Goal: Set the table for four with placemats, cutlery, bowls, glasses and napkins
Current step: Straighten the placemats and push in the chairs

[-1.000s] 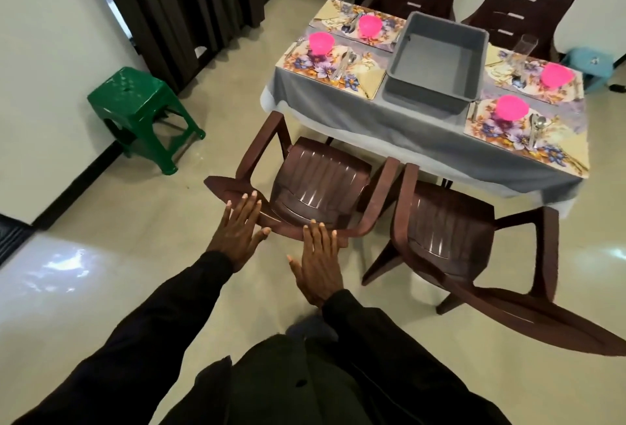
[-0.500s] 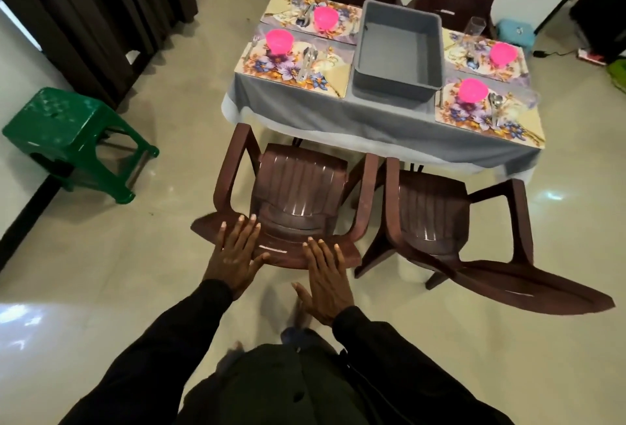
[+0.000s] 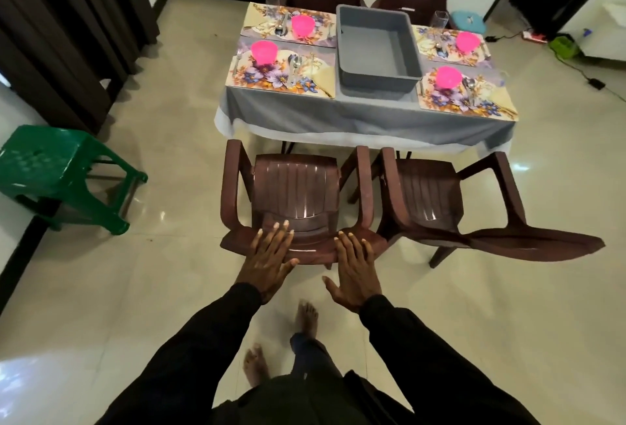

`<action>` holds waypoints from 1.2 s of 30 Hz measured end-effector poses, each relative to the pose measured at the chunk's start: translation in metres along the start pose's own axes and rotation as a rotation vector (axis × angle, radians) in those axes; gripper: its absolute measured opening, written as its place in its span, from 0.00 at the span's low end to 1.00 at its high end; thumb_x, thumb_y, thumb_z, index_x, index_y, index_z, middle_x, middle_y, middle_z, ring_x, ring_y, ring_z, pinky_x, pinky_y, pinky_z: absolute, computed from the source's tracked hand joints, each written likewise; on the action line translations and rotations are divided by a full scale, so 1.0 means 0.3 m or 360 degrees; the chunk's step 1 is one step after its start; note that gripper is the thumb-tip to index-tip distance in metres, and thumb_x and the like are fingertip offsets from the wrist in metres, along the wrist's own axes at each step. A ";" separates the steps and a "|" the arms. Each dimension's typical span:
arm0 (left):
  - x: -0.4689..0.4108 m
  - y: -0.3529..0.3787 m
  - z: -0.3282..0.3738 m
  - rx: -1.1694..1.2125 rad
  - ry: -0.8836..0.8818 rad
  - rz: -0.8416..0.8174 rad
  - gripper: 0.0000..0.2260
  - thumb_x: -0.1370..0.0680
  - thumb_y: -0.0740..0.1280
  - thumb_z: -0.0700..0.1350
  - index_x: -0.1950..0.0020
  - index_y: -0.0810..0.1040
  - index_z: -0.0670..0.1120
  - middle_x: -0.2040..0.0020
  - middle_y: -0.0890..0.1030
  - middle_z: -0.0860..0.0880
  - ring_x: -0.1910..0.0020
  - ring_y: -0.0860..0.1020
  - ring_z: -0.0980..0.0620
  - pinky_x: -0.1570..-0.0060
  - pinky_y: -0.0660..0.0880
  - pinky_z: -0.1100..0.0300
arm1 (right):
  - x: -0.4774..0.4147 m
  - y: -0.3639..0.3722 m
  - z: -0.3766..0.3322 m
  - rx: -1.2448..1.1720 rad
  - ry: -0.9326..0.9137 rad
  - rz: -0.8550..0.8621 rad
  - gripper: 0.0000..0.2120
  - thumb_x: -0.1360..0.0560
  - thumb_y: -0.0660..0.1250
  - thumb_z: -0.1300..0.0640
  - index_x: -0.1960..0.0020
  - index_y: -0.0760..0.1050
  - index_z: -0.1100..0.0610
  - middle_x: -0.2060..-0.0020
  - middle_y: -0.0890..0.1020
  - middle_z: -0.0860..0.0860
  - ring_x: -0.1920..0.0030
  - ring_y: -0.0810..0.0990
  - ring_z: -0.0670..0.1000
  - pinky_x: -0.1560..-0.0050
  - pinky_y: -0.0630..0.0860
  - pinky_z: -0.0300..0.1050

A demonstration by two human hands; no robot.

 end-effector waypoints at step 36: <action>-0.072 -0.251 -0.578 0.0186 -0.0216 0.0097 0.33 0.17 0.41 0.65 0.16 0.49 0.47 0.16 0.44 0.49 0.17 0.43 0.51 0.19 0.46 0.48 | -0.486 -0.176 -0.508 -0.0507 -0.0212 0.0206 0.33 0.16 0.43 0.37 0.19 0.56 0.56 0.20 0.61 0.54 0.19 0.54 0.54 0.20 0.37 0.57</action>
Point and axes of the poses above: each hand's wrist, its own x-axis away from the middle knuckle, its own y-axis out of the palm, z = x × y, the point moved 5 cm from there along -x, towards the middle knuckle
